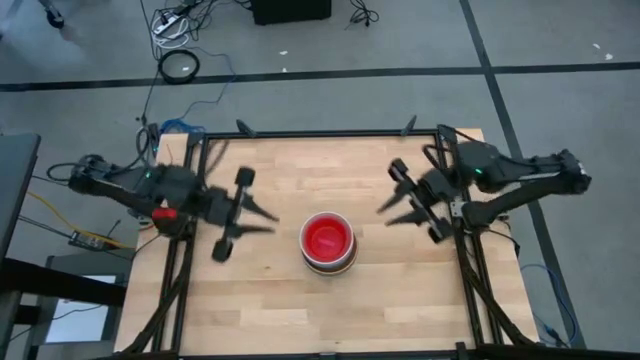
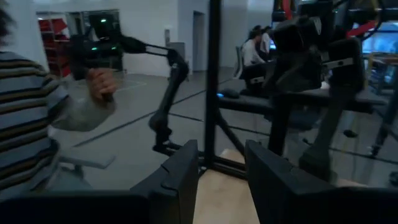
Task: Nest bowls inside each other
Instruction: Return to Home Position
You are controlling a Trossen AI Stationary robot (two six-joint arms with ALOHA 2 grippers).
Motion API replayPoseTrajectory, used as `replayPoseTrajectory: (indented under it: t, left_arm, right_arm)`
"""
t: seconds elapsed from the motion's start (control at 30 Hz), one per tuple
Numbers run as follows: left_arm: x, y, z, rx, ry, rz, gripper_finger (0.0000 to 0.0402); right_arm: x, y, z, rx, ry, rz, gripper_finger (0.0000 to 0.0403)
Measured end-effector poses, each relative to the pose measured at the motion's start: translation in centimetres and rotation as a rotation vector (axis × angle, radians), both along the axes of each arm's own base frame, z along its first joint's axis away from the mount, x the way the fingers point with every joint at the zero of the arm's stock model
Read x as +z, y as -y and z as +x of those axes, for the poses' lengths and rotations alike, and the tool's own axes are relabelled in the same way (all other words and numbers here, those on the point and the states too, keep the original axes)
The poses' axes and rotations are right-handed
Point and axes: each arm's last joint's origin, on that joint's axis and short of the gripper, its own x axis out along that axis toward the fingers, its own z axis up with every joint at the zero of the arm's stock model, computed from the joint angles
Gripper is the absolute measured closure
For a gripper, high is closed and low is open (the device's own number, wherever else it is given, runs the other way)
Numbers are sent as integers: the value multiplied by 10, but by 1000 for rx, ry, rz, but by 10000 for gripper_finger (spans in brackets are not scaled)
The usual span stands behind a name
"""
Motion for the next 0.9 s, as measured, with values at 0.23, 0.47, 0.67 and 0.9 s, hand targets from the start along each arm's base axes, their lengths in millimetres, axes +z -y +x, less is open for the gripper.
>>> replayPoseTrajectory:
  t: [0.23, 0.47, 0.67, 0.9]
  left_arm:
    - [-34, -40, -20, 1, 80, -20, 298]
    - [-99, -58, -56, 77, 111, -123, 298]
    - [-146, -61, -85, 90, 231, -206, 298]
    - [-182, -63, -98, 119, 245, -224, 298]
  right_arm:
    - [-6, 51, 14, 5, -18, 0, 282]
    - [-10, 85, 2, -21, -67, -23, 282]
    - [-25, 90, -18, -45, -73, -39, 282]
    - [-68, 84, -43, -70, -1, 16, 284]
